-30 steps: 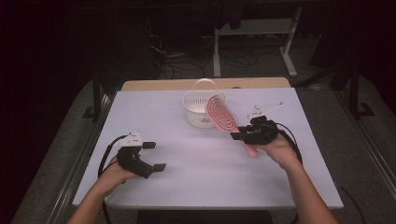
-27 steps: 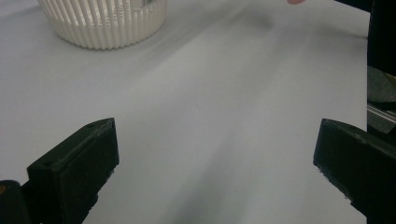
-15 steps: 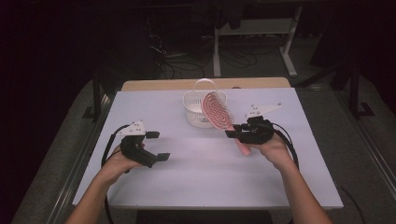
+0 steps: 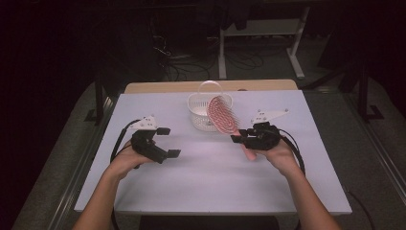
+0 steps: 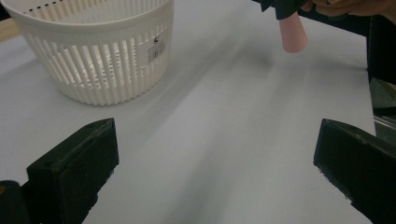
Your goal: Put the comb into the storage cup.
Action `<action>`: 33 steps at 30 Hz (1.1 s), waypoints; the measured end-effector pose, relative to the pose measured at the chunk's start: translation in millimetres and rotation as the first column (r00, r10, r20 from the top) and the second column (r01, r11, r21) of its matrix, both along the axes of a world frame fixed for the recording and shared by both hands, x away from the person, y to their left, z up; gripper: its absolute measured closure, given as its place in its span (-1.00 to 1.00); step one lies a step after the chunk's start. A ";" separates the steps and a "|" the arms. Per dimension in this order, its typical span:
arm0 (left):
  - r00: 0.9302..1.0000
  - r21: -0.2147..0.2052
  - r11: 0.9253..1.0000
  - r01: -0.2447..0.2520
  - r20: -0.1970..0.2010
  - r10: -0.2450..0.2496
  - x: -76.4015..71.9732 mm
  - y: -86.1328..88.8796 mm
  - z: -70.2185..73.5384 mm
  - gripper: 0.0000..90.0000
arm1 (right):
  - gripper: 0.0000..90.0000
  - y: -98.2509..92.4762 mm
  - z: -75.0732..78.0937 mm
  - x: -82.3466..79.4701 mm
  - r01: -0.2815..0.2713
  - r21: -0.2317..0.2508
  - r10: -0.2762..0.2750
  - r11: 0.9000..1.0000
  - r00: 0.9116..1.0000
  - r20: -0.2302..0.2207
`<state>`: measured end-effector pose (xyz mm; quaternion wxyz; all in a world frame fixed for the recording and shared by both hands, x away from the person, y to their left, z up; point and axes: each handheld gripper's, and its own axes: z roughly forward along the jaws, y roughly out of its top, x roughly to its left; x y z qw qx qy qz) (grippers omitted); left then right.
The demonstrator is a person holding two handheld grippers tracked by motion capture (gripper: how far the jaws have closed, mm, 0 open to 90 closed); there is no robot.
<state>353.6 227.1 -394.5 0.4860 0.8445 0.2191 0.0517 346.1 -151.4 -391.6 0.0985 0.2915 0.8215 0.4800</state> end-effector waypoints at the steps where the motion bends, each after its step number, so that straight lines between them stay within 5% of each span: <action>1: 1.000 -0.003 1.000 0.004 0.000 -0.004 1.0 -1.8 0.3 -1.00 | 0.53 0.3 -0.3 0.0 -0.001 0.000 0.001 1.000 1.000 0.002; 11: 1.000 -0.062 0.998 0.022 -0.006 -0.023 3.1 -16.9 2.4 -1.00 | 0.53 7.5 -6.0 -2.2 -0.003 0.009 0.003 1.000 1.000 0.014; 33: 1.000 -0.117 0.993 0.001 -0.016 -0.003 -5.9 -33.7 6.2 -1.00 | 0.53 35.8 -20.2 -10.1 -0.014 0.013 0.014 1.000 0.999 0.030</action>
